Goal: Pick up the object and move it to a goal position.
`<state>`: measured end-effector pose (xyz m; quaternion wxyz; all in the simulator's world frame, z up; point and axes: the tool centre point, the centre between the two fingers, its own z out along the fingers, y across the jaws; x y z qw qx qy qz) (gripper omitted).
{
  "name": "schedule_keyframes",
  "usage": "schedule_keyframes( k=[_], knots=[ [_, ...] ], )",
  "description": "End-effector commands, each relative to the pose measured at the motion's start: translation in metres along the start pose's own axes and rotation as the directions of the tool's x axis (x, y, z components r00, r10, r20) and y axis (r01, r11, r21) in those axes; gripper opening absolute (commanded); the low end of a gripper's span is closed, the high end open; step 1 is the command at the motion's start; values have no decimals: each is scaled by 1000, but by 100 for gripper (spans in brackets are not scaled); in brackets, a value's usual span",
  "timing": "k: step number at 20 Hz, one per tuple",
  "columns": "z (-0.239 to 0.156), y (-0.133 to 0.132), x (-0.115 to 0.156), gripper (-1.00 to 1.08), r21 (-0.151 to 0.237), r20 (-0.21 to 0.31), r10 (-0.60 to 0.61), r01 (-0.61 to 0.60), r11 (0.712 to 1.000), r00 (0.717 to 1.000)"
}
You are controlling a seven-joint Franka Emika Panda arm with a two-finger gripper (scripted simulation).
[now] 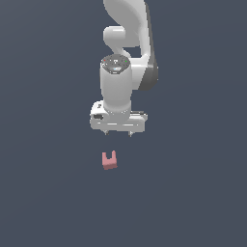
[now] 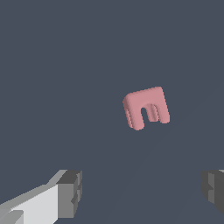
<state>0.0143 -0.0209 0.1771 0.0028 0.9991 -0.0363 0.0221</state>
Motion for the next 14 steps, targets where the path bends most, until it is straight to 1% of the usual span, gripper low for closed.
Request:
schedule_keyframes(
  k=[1,9,14],
  knots=[
    [0,0,0,100,0,0,0,0,1000,1000],
    [-14,-10,3,100,5,-6,5,-5,1000,1000],
    [-14,-10,4,100,5,-6,5,-5,1000,1000]
  ],
)
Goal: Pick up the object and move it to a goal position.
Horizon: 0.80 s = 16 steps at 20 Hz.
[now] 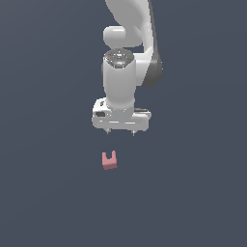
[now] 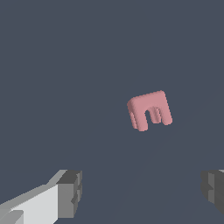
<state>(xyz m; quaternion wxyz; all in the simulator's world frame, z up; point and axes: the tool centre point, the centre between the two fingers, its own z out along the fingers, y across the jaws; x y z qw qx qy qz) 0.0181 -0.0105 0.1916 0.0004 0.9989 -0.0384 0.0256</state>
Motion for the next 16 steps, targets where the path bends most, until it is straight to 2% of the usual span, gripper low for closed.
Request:
schedule_keyframes(
  k=[1,9,16],
  knots=[
    [1,1,0,100,0,1,-1,1,1000,1000],
    [18,9,12,100,-3,10,-48,48,999,999],
    [55,27,32,100,-1,29,-138,138,990,990]
  ],
)
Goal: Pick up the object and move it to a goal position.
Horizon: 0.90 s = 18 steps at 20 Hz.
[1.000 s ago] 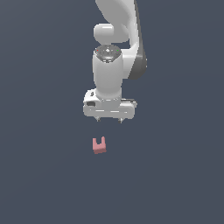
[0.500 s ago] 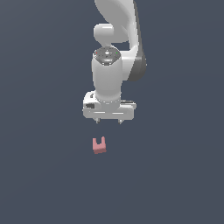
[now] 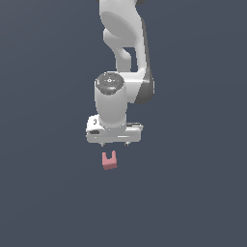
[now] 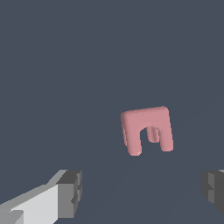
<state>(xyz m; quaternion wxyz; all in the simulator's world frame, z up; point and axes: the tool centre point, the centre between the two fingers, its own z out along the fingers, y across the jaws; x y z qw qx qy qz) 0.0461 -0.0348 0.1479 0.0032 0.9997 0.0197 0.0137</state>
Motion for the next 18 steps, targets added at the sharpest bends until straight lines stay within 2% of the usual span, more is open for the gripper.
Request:
schedule_keyframes(
  k=[1,9,18],
  knots=[
    [16,9,7,100,1,8,-36,36,999,999],
    [51,27,19,100,8,23,-114,114,993,993],
    [60,31,20,100,10,27,-128,127,992,991]
  ],
)
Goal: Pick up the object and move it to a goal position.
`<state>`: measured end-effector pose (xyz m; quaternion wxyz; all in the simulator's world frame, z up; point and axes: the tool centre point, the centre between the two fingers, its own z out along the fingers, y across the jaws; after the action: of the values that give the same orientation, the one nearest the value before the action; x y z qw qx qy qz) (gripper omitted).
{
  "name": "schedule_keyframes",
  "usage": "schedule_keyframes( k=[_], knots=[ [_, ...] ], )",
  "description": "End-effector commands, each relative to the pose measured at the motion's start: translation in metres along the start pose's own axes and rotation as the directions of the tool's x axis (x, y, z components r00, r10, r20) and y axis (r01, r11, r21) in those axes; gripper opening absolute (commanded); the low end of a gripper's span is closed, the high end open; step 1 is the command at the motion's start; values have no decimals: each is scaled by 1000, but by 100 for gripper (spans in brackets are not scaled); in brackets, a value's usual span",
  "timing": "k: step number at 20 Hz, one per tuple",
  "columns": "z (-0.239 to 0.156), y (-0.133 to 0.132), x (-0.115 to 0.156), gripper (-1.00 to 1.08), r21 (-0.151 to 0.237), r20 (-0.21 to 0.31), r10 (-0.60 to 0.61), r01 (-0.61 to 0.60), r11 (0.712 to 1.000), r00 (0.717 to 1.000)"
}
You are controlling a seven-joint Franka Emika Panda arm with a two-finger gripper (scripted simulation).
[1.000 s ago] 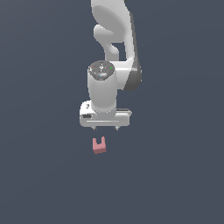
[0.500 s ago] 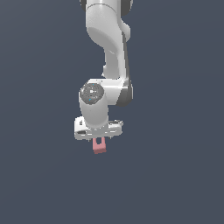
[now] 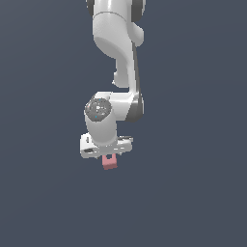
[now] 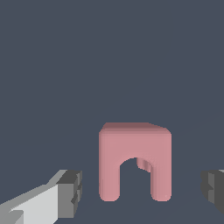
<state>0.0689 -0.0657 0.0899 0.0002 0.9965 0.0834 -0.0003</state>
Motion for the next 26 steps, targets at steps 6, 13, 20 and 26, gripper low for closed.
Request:
schedule_keyframes(
  k=[6,13,20,26],
  knots=[
    [24,0,0,100,0,0,-2,2,1000,1000],
    [50,0,0,100,0,-1,-4,4,1000,1000],
    [50,0,1,-100,0,-1,-4,4,1000,1000],
    [50,0,1,-100,0,-1,-4,4,1000,1000]
  ],
)
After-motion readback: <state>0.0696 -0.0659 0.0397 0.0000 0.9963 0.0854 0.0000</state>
